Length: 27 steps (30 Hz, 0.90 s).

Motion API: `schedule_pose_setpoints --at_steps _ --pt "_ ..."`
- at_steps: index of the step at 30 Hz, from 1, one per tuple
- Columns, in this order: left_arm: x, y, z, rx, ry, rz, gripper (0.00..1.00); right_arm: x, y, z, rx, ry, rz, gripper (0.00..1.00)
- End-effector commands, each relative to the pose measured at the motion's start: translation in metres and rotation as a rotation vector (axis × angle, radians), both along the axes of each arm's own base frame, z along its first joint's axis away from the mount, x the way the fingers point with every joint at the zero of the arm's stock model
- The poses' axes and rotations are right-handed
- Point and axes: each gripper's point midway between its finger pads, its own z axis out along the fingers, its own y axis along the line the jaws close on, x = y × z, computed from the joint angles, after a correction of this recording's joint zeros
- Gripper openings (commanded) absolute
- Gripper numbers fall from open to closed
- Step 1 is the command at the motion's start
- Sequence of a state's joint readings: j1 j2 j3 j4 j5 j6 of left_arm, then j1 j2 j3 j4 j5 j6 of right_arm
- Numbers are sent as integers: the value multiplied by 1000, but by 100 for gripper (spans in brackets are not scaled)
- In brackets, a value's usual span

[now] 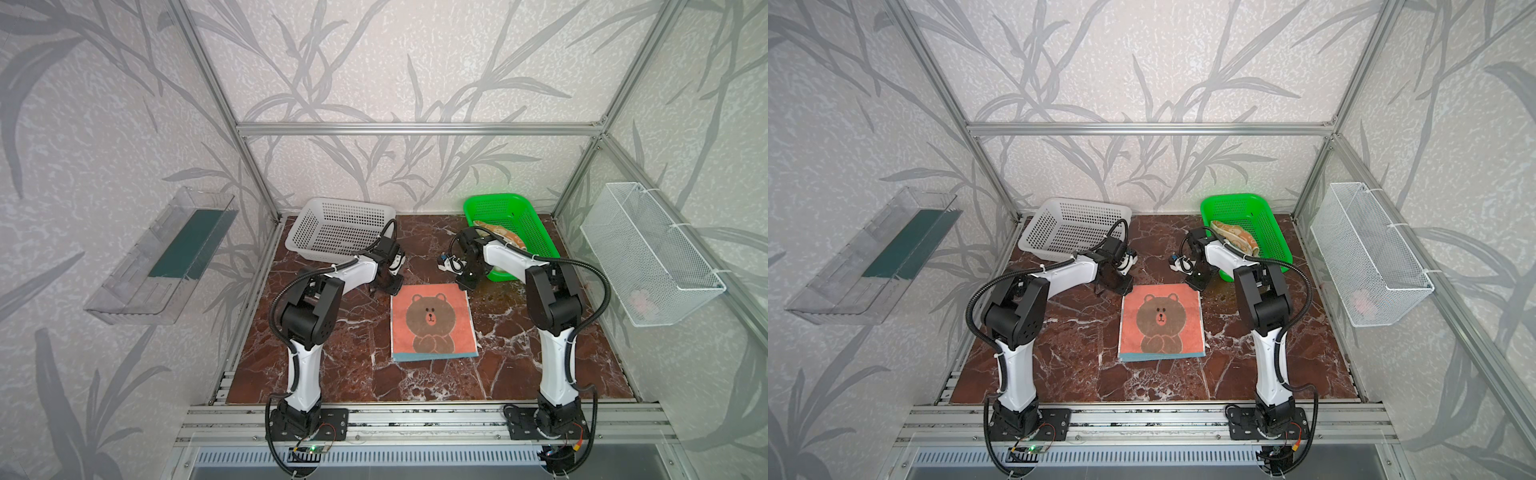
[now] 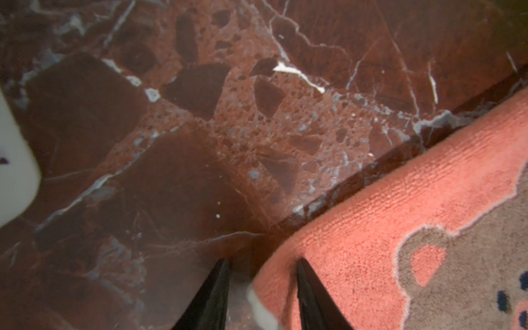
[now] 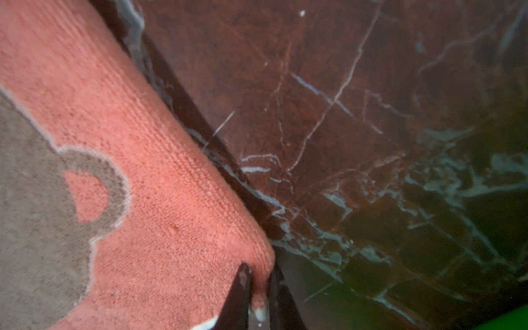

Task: Fold and stack the towels
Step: 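Lower both grippers onto the far folded edge and pinch its corners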

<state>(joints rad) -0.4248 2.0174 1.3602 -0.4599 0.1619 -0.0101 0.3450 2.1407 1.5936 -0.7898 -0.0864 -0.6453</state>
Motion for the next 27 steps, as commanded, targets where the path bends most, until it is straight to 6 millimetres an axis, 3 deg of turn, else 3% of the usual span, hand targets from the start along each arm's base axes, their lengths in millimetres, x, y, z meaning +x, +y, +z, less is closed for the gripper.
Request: schedule_pose_setpoints --at_steps 1,11,20,27 --pt "-15 12 -9 11 63 25 40 -7 -17 -18 -64 54 -12 16" --pt "-15 16 -26 41 105 40 25 -9 -19 -21 -76 60 -11 17" --pt "-29 1 -29 -32 149 6 32 -11 -18 -21 -68 67 -12 17" --pt "-37 -2 -37 -34 184 4 30 -12 -19 -20 -68 67 -12 17"
